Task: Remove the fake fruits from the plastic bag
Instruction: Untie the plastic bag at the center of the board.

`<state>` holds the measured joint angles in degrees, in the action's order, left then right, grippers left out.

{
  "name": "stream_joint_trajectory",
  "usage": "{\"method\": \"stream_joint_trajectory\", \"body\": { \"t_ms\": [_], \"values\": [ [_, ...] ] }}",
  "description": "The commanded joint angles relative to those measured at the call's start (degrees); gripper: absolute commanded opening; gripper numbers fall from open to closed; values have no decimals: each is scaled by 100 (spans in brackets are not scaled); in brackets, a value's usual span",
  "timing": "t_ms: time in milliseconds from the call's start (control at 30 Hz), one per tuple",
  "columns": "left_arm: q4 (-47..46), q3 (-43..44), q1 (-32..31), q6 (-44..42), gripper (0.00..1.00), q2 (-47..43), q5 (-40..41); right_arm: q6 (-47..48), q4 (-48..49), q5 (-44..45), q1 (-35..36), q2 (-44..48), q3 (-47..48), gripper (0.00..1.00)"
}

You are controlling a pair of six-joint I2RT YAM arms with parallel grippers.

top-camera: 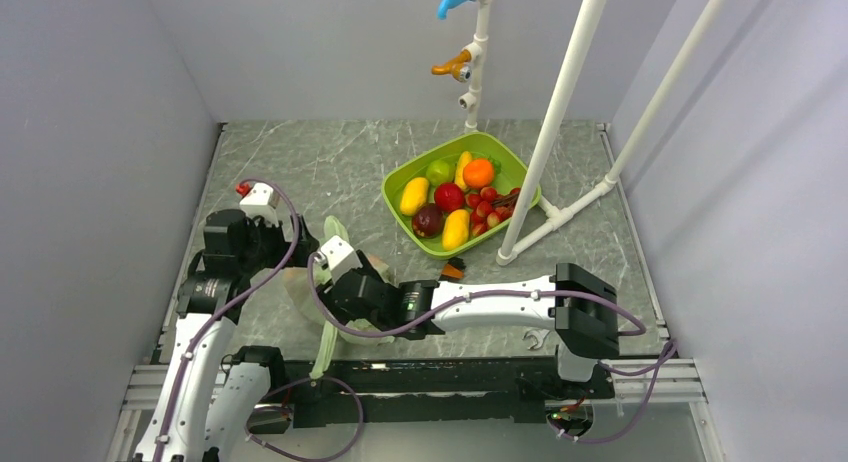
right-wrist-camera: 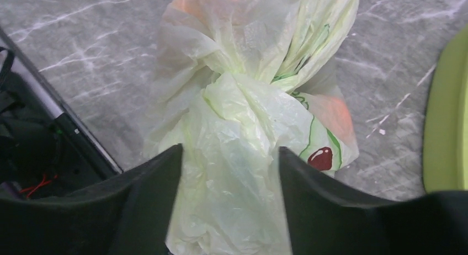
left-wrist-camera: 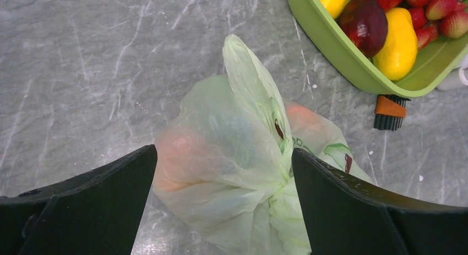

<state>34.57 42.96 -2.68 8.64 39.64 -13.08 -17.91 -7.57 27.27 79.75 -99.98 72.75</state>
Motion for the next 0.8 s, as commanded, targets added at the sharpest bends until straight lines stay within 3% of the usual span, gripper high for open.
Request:
{"method": "stream_joint_trajectory", "body": {
  "t_ms": [0, 133, 200, 267, 367, 500, 633, 767],
  "values": [
    [-326, -25, 22, -48, 99, 38, -666, -158, 227, 571, 15, 203, -346, 54],
    [-542, -152, -31, -79, 99, 31, -1234, -344, 276, 706, 10, 480, -670, 36],
    [-622, -161, -69, -106, 98, 146, -1598, -301, 342, 720, 12, 628, -827, 11],
    [-602, -124, -102, -133, 96, 294, -1834, -225, 543, 767, 8, 838, -1065, 0],
    [-680, -163, -181, -167, 94, 393, -2088, -291, 718, 675, -51, 1288, -1456, 0],
    [-796, -229, -428, -213, 92, 689, -2702, -192, 1663, 7, -166, 1956, -2299, 0],
    [-486, -80, -888, -407, 99, 1195, -2563, -426, 1632, -244, -304, 2234, -2512, 0],
    [-442, -43, -1073, -486, 99, 1329, -2545, -451, 1730, -388, -473, 2363, -2681, 0]
  ]
}}
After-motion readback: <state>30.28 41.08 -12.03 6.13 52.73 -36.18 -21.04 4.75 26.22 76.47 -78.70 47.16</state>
